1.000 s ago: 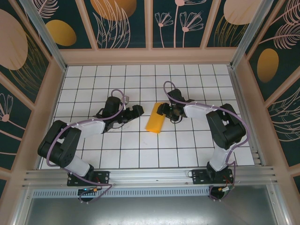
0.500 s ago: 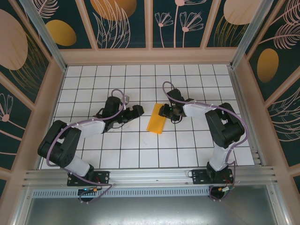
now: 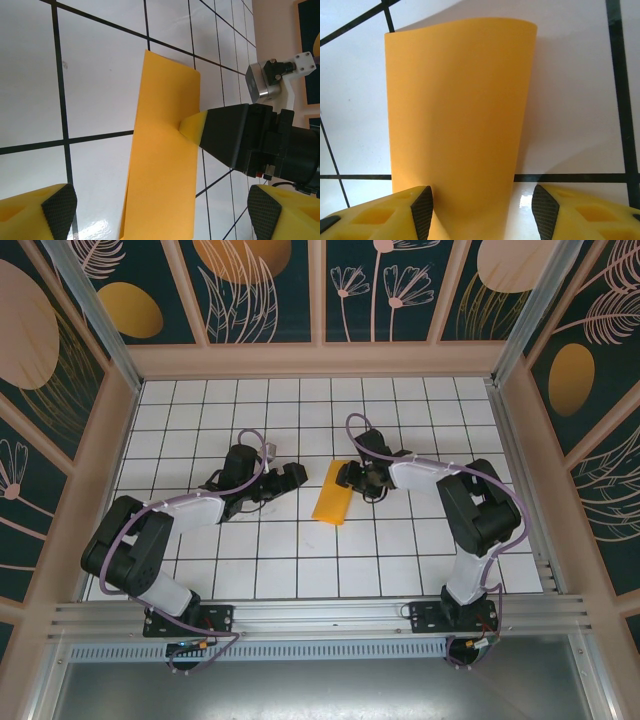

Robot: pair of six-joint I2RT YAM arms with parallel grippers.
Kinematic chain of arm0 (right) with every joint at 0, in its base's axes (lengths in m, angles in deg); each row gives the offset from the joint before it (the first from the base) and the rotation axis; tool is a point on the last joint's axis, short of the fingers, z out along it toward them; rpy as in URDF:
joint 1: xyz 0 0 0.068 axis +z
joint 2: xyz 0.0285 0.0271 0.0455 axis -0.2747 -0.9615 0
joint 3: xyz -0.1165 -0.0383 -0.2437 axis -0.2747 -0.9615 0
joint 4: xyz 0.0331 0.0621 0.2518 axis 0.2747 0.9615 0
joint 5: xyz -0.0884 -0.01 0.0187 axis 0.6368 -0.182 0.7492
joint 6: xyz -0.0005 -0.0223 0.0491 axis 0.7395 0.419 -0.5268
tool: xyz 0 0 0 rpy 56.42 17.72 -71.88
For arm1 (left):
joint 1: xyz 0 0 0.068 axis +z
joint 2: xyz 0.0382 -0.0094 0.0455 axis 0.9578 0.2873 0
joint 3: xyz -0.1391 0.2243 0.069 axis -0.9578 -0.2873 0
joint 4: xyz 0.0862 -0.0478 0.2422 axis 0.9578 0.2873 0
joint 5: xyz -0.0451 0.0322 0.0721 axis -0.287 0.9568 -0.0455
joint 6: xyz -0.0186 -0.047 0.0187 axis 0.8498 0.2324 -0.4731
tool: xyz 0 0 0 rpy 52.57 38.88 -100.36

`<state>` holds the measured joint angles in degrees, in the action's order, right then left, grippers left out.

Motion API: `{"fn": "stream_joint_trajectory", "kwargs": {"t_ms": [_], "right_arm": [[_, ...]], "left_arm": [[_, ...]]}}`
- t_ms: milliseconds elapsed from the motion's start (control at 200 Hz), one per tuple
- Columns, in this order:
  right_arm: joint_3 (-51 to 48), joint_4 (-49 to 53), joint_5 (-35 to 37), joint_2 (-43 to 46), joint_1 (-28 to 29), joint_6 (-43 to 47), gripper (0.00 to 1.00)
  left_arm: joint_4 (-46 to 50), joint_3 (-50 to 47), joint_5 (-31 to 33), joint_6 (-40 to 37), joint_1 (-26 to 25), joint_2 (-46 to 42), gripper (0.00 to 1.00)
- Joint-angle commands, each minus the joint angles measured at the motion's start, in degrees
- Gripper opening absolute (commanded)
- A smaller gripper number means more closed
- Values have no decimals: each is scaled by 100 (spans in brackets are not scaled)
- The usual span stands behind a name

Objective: Fold a paper plane with a square sheet of paper (pick it up from the middle)
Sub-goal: Fold the square sheet of paper in half at the center of the table.

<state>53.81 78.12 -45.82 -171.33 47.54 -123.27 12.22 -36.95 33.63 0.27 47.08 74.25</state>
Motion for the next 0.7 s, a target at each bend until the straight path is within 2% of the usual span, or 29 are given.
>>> {"fn": "stream_joint_trajectory", "kwargs": {"t_ms": [0,500,696], "right_arm": [[43,311,243,-375,116,-141,60],[143,570,614,-572,215,-7,59],[178,692,760,-676,244,84,59]], "left_arm": [[-81,159,-99,-110,-25,81,91],[-86,125,-114,-106,-24,51,90],[-90,181,-158,-106,-33,111,81]]}}
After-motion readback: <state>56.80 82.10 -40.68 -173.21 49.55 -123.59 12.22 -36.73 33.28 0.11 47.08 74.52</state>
